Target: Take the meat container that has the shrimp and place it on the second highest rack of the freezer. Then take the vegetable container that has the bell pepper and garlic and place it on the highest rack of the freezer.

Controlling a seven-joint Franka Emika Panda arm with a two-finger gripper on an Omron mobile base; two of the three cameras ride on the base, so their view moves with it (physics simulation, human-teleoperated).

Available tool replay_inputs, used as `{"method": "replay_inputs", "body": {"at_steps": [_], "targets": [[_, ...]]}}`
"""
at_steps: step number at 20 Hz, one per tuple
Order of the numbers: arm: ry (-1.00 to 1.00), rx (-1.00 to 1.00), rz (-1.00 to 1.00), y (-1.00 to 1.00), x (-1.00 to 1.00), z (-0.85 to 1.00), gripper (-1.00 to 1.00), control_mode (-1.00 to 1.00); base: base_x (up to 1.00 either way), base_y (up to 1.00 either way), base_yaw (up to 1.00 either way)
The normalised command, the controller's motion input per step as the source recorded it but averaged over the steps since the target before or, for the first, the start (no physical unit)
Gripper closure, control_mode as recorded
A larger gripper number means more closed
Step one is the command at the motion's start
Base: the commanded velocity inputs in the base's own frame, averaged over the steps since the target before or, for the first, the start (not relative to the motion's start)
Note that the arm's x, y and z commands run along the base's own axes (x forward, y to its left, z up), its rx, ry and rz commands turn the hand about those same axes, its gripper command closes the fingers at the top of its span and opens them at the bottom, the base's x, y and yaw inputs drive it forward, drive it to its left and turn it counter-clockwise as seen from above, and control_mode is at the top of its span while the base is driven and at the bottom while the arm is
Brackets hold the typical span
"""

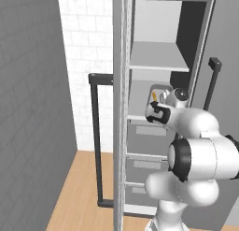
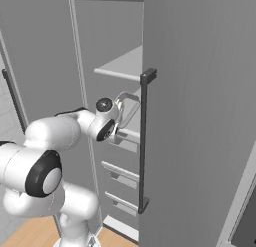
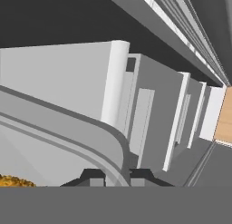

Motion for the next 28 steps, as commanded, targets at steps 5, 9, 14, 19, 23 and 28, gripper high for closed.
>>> {"method": "replay_inputs", "body": {"at_steps": [5,9,14,19,23,28], "targets": [[0.15,0.00,0.00,-0.02,0.10,-0.13,1.00,-1.00,0.00,0.00,0.00],[0.05,0.00,0.00,-0.02,0.14,-0.06,1.00,-1.00,0.00,0.00,0.00],[0.00,0.00,0.00,-0.02,0.30,-0.01,1.00,-1.00,0.00,0.00,0.00],[0.00,0.00,0.00,-0.07,0.19,-0.09,1.00,-1.00,0.00,0.00,0.00],[0.00,0.00,0.00,-0.01,0.00,-0.23,1.00,-1.00,0.00,0.00,0.00],[0.00,-0.01,0.00,0.00,0.05,-0.06,1.00,-1.00,0.00,0.00,0.00]]}}
